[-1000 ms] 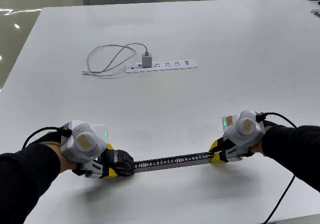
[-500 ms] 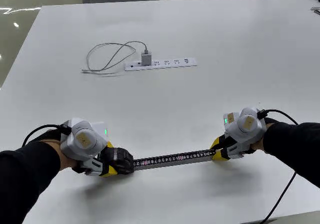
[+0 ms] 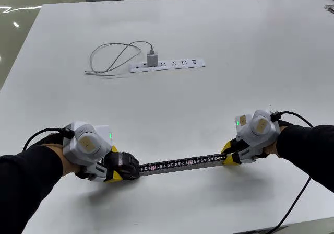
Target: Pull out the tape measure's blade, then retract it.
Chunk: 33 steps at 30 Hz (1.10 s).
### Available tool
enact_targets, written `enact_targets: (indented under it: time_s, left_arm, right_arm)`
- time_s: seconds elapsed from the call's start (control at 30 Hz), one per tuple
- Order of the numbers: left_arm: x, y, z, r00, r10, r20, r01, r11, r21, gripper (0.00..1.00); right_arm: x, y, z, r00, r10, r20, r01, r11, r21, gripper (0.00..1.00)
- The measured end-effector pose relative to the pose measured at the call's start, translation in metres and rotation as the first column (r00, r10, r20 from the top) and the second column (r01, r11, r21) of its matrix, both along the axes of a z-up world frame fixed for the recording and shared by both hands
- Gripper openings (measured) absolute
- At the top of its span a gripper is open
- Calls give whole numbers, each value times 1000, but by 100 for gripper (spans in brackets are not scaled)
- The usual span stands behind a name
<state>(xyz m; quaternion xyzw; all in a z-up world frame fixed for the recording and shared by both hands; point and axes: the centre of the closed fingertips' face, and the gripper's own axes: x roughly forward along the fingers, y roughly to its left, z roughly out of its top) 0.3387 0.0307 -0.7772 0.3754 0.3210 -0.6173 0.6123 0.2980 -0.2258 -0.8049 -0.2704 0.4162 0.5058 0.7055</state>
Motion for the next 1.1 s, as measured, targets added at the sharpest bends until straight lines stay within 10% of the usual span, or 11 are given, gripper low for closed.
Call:
enact_targets:
  time_s: [0.27, 0.8, 1.1]
  left_arm:
    - [0, -1, 1, 1000, 15, -1, -15, 999, -29, 31]
    - [0, -2, 1, 1000, -12, 17, 13, 1000, -9, 32]
    - [0, -1, 0, 1000, -10, 11, 10, 1000, 6, 34]
  right_arm:
    - [2, 1, 0, 999, -9, -31, 9, 1000, 6, 10]
    - [0, 3, -2, 997, 71, -32, -75, 987, -144, 12]
    - [-4, 5, 0, 998, -2, -58, -4, 995, -98, 19]
